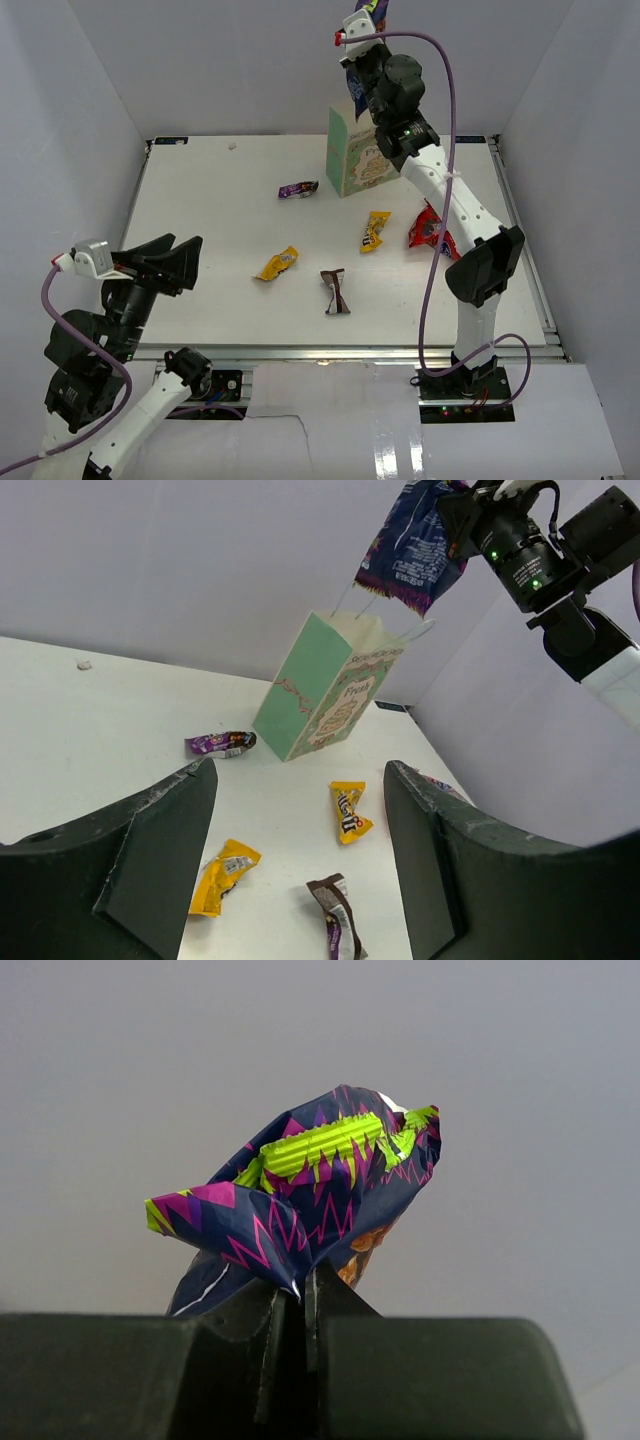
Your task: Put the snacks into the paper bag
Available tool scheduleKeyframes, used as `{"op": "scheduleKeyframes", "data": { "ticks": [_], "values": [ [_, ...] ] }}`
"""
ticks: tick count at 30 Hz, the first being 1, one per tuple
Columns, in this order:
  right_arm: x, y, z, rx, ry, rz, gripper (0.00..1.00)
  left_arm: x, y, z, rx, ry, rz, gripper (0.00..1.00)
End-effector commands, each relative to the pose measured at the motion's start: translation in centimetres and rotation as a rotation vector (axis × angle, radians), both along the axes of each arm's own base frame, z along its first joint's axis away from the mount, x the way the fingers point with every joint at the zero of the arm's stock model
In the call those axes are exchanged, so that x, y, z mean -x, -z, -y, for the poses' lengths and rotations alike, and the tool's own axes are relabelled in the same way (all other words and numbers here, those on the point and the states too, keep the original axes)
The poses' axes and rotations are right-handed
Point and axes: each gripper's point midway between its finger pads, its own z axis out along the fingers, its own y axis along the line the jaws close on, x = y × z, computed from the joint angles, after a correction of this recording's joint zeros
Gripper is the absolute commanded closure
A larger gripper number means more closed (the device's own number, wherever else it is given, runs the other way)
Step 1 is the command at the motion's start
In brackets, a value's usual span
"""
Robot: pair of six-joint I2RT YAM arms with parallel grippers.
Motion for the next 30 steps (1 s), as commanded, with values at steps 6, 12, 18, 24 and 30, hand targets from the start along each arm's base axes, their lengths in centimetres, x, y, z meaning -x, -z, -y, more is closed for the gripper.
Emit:
{"op": "scheduleKeyframes", "data": {
  "ticks": [6, 12, 18, 24, 30],
  "values": [
    [4.6, -9.2, 5.7, -0.253, 0.138, 0.296, 0.92, 0.8, 1.0, -0.7, 0.001, -0.008, -0.008, 0.22],
    [5.0, -8.7, 6.4, -0.264, 0.159, 0.284, 0.92, 1.3, 1.2, -1.1, 0.011, -0.011, -0.005, 0.22],
    [4.6, -7.0, 7.3, -0.27, 0.22, 0.268, 0.92, 1.6, 1.5, -1.2, 0.024, -0.009, -0.004, 0.22],
    [3.5, -5.6, 7.4, -0.273, 0.274, 0.288, 0.92, 1.6, 1.9, -1.2, 0.035, -0.004, -0.01, 0.22],
    [2.3, -4.9, 7.5, -0.277, 0.3, 0.299, 0.92, 1.6, 2.0, -1.3, 0.033, -0.01, -0.018, 0.23]
  ]
}}
